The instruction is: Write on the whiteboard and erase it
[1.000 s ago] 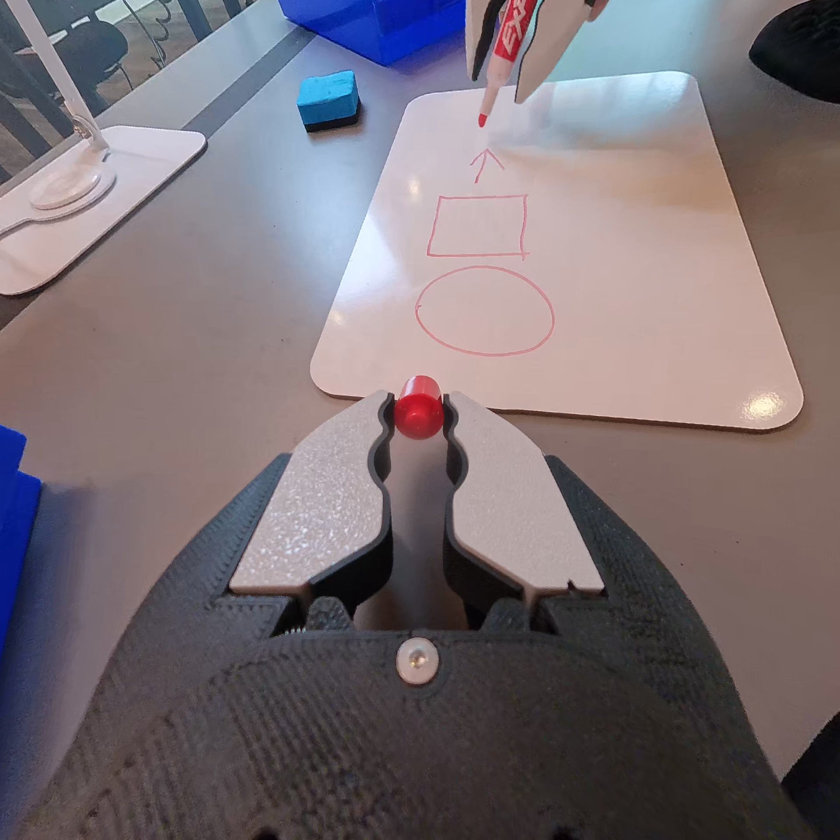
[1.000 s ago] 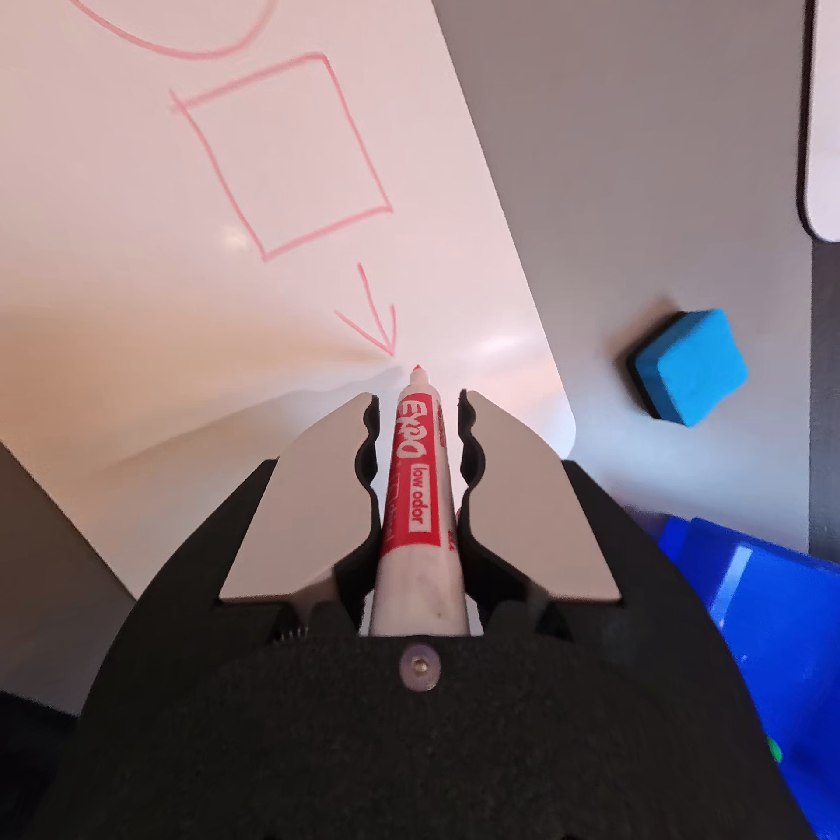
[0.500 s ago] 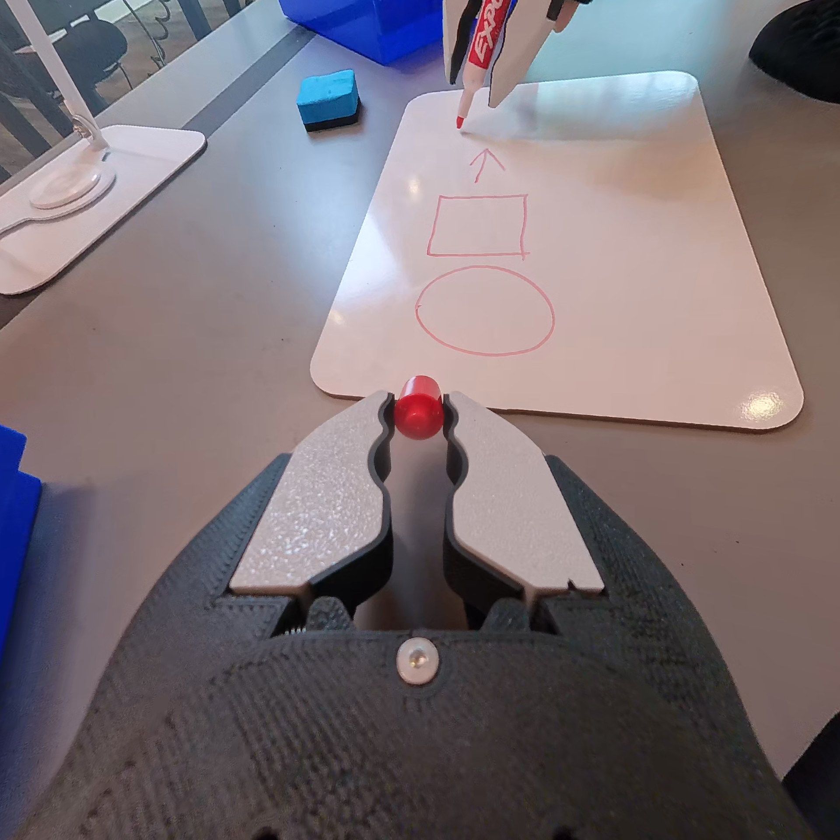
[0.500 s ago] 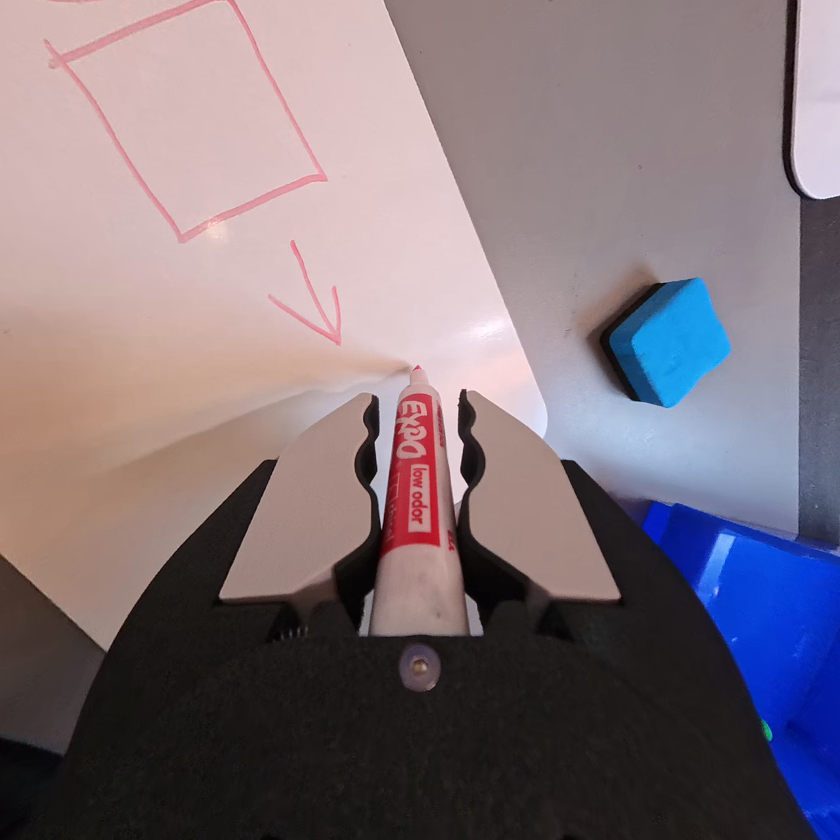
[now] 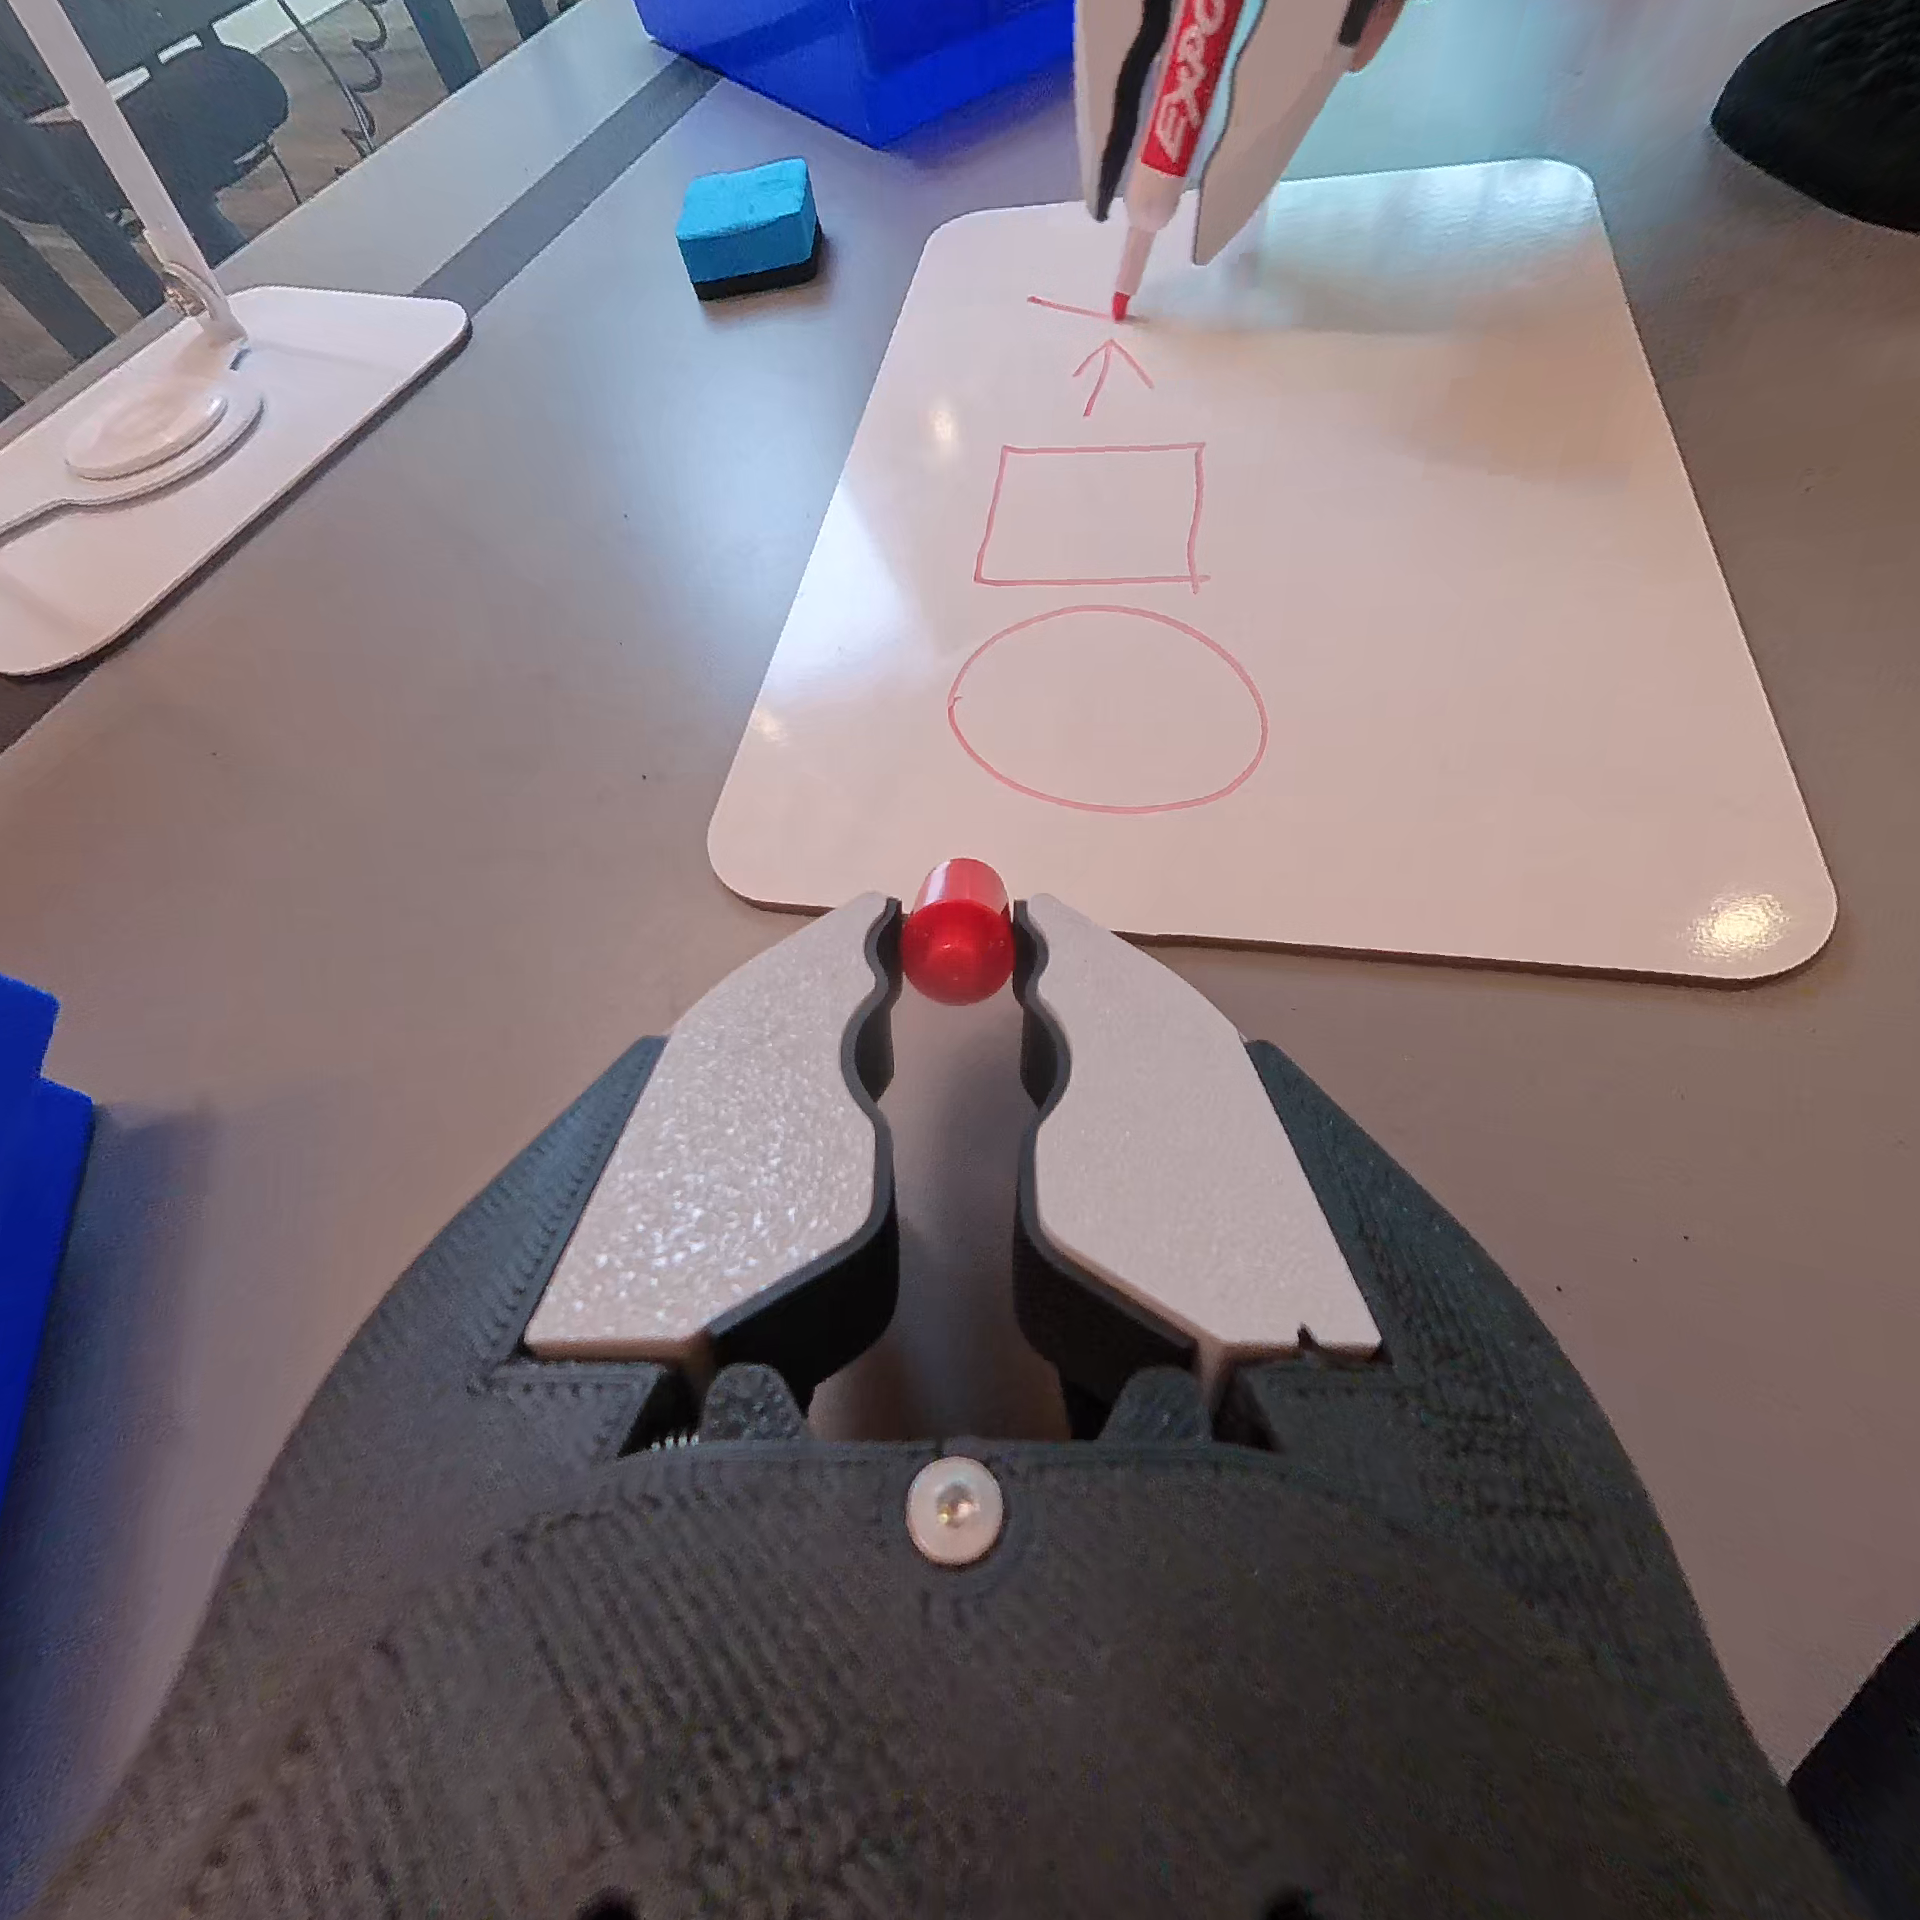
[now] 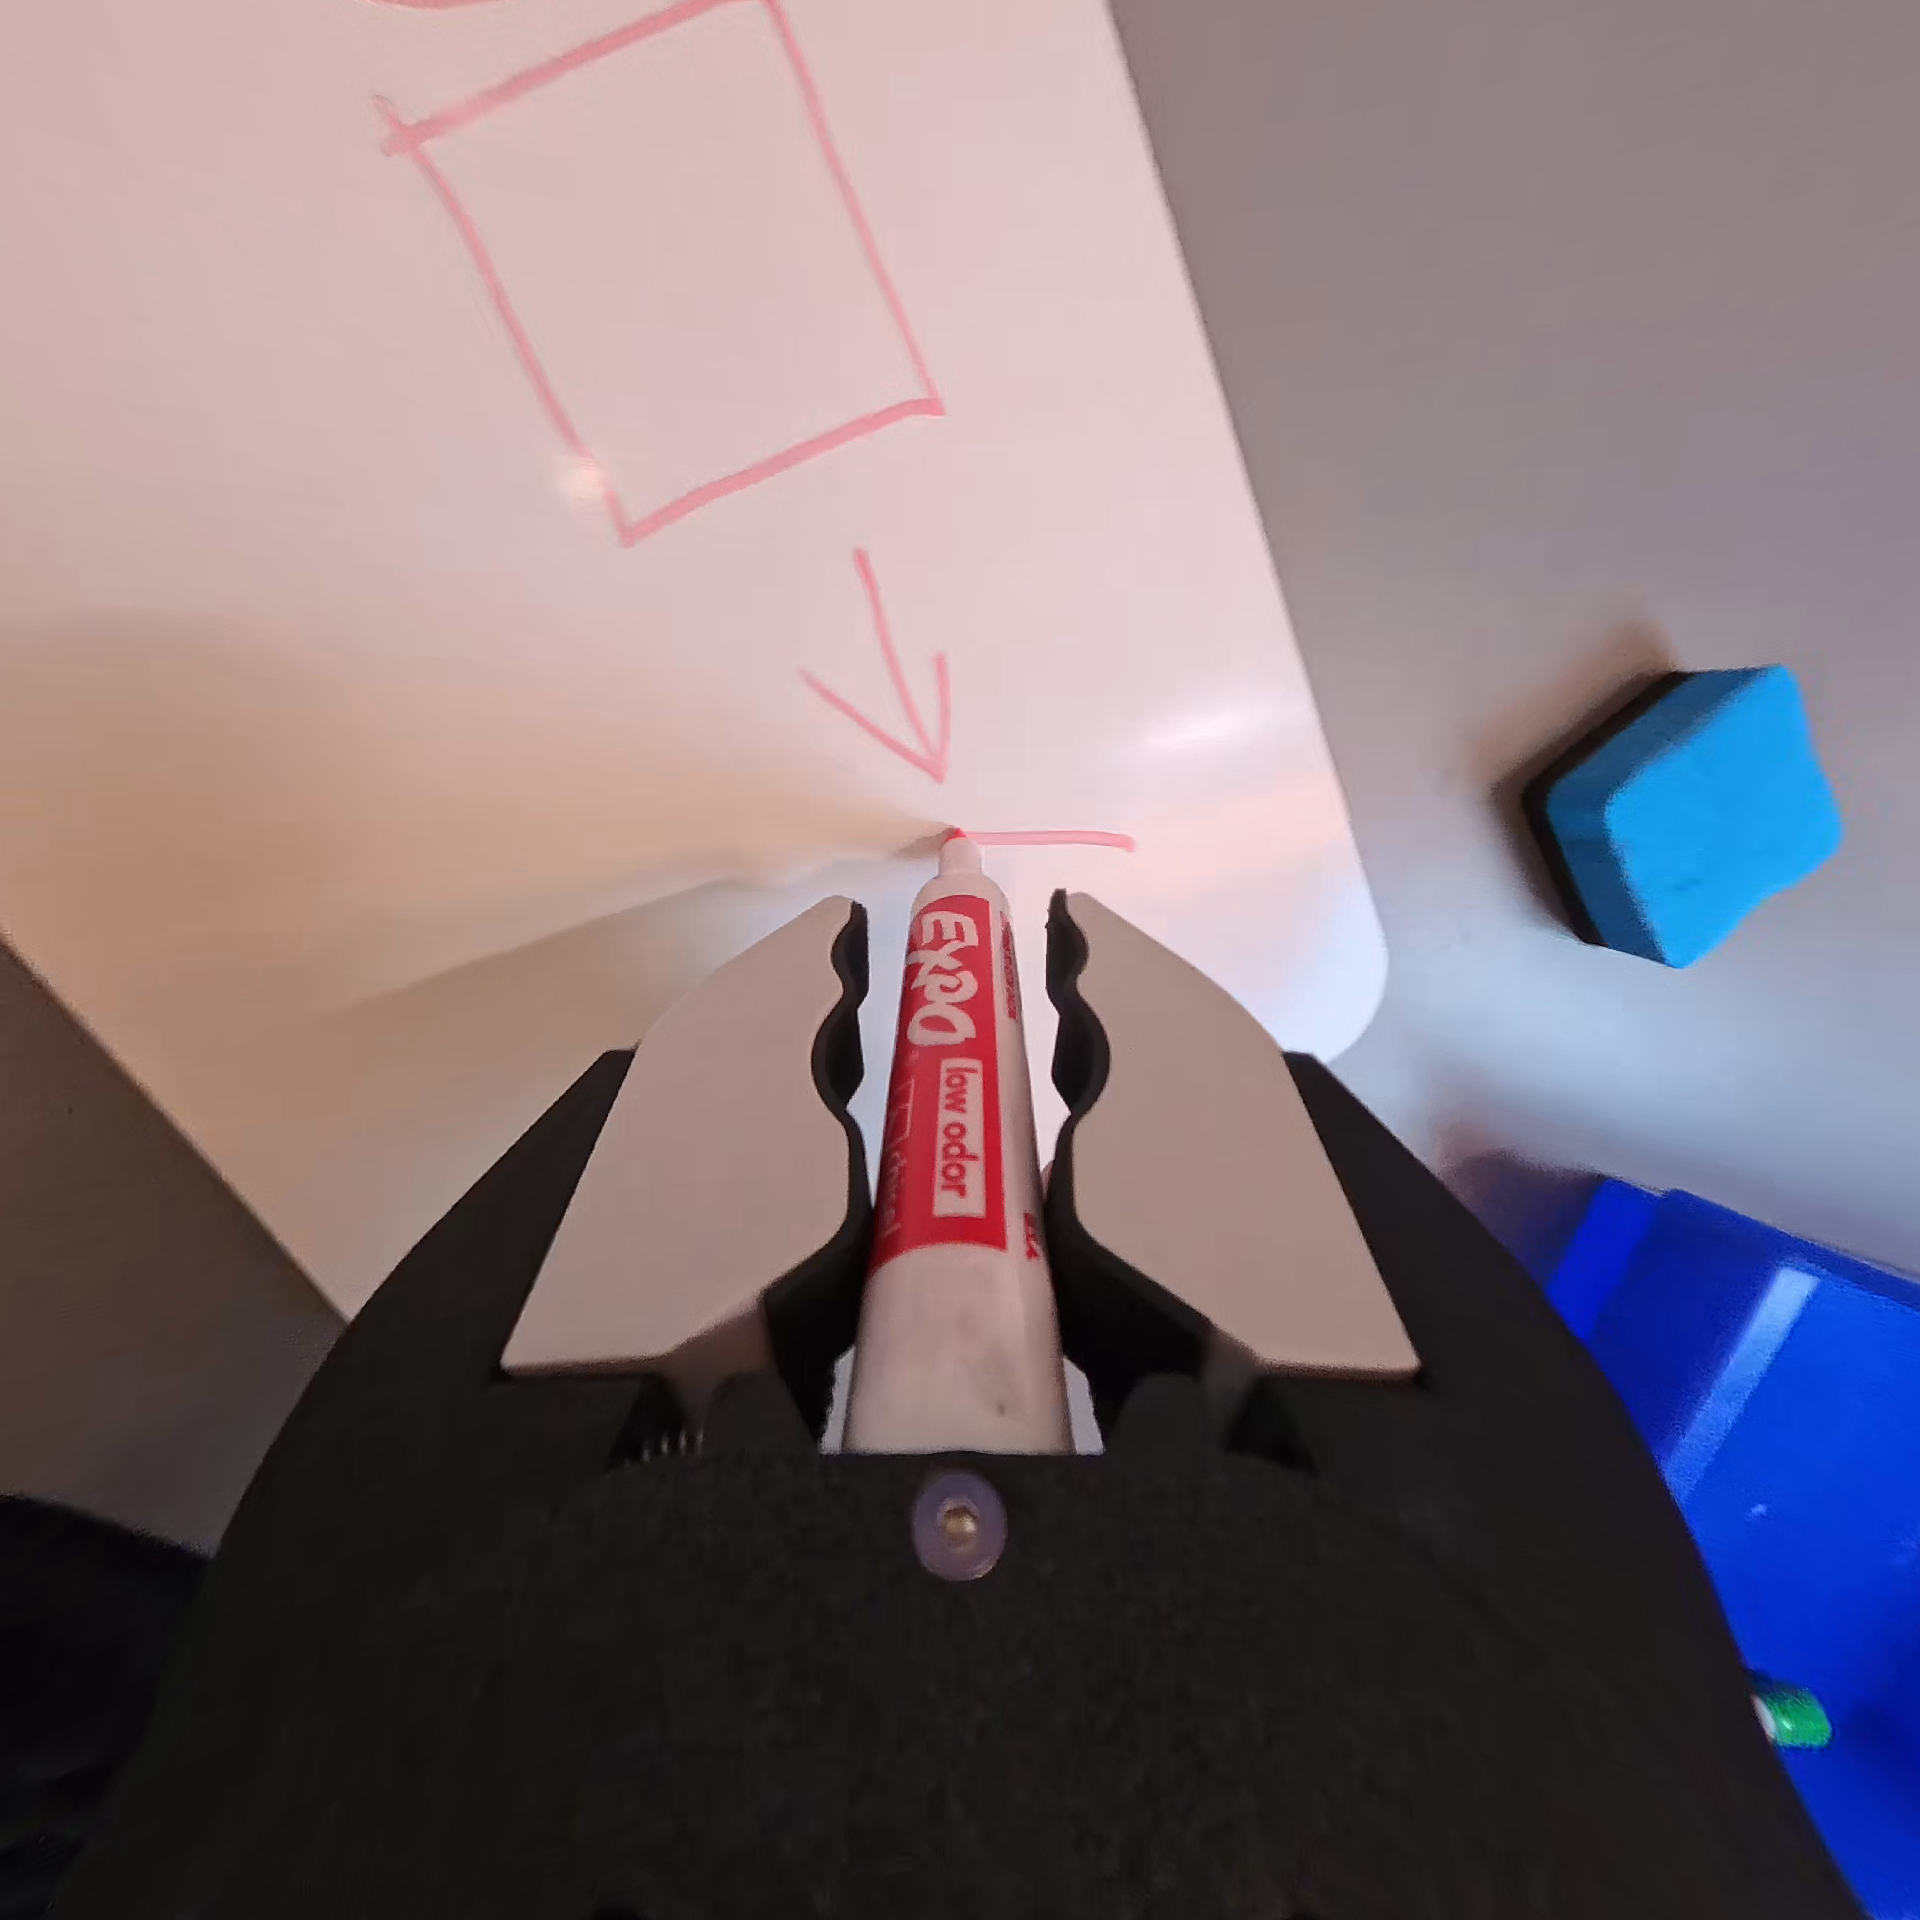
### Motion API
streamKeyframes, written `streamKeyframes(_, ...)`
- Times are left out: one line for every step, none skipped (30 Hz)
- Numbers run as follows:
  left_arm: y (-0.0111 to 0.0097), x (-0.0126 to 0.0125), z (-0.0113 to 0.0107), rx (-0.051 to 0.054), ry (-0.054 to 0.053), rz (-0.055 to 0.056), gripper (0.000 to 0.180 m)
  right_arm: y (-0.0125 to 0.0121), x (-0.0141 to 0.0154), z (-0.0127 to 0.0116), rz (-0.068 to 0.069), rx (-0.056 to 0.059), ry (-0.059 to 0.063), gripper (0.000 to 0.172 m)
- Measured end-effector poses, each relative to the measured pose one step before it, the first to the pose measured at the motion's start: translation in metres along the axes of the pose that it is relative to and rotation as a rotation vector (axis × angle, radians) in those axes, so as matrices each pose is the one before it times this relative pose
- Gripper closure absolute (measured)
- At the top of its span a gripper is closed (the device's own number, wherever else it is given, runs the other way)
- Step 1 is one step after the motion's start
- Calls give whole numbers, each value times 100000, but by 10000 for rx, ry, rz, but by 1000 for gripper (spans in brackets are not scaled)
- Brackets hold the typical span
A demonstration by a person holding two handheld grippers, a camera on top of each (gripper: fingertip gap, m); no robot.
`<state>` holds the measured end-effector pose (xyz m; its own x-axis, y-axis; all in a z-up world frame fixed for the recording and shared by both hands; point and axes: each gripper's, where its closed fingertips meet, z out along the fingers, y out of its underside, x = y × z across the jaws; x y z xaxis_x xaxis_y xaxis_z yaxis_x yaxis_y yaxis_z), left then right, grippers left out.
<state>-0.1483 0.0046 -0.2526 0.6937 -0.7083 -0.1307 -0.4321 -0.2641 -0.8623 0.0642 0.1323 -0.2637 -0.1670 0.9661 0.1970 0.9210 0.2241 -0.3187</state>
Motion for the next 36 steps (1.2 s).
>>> streamKeyframes(27,10,20,-19,2,12,160,-136,-774,-121,-95,29,-130,136)
streamKeyframes(12,9,22,-18,-1,16,160,-151,-733,-102,-82,33,-115,136)
streamKeyframes(10,10,17,-15,-4,20,160,-159,-633,-67,-89,19,-74,136)
streamKeyframes(12,11,6,-12,-12,23,160,-141,-466,-48,-101,-1,-22,136)
streamKeyframes(17,4,18,-11,-12,25,160,-68,-263,-28,-98,-35,40,136)
streamKeyframes(12,10,11,-14,-9,20,160,-5,-46,-12,-72,-58,78,136)
streamKeyframes(10,-1,14,-12,-10,14,160,0,11,3,-13,-16,14,136)
streamKeyframes(7,-6,12,-6,-12,8,160,17,52,-2,54,18,-43,136)
streamKeyframes(-10,-12,-4,1,-8,1,160,82,118,6,68,21,-18,136)
streamKeyframes(-5,-4,0,8,-1,-6,160,219,255,-26,32,-35,74,136)
streamKeyframes(-8,-19,-7,4,-2,-9,160,317,263,-59,33,-60,61,136)
streamKeyframes(1,-6,10,-5,2,-8,160,358,182,-85,84,-38,-11,136)
streamKeyframes(6,-1,7,-9,6,-7,160,431,224,-103,114,-38,16,137)
streamKeyframes(2,-11,6,-2,4,-7,160,538,258,-123,93,-77,55,137)
streamKeyframes(-4,4,8,1,5,-6,160,638,280,-156,103,-107,61,137)
streamKeyframes(6,5,-2,-3,12,-5,160,693,330,-161,122,-109,82,136)
streamKeyframes(-9,-3,0,-2,2,-4,160,695,304,-144,147,-88,59,136)
streamKeyframes(10,-7,9,-3,0,1,160,685,300,-143,169,-69,37,136)
streamKeyframes(5,6,9,-13,1,3,160,658,298,-125,150,-56,48,136)
streamKeyframes(8,1,17,-8,-3,5,160,580,264,-110,146,-36,38,136)
streamKeyframes(10,1,16,-10,-2,8,160,456,207,-80,131,-2,11,136)
streamKeyframes(5,1,4,-11,-5,9,160,292,149,-57,108,29,-9,136)
streamKeyframes(15,-12,10,-10,-7,5,160,81,41,-1,73,77,-37,136)
streamKeyframes(10,1,21,-12,1,2,160,-17,23,-6,52,63,-41,135)
streamKeyframes(18,0,8,-13,1,3,160,-38,32,12,2,2,-15,136)
streamKeyframes(4,11,-1,-8,-2,11,160,-117,90,51,-44,11,42,135)
streamKeyframes(4,16,12,-5,1,20,160,-223,80,94,-47,42,29,135)
streamKeyframes(-9,23,9,-2,2,10,160,-287,70,101,-38,39,-2,135)
streamKeyframes(-45,58,5,21,34,-24,160,-364,121,143,-55,50,17,135)
streamKeyframes(-72,88,13,32,44,-40,160,-442,129,180,-59,76,10,135)
streamKeyframes(-46,68,7,18,30,-16,160,-480,128,191,-47,70,-13,135)
streamKeyframes(16,34,19,-17,-8,38,160,-481,177,205,-62,55,0,135)
streamKeyframes(5,27,6,-10,-12,40,160,-466,221,224,-68,38,15,135)
streamKeyframes(5,14,-2,2,-5,22,160,-464,235,218,-64,31,9,135)
streamKeyframes(-12,4,-6,6,8,-2,160,-472,226,216,-58,37,-6,135)
streamKeyframes(-10,-6,-12,13,13,-18,160,-461,226,218,-49,45,-8,137)
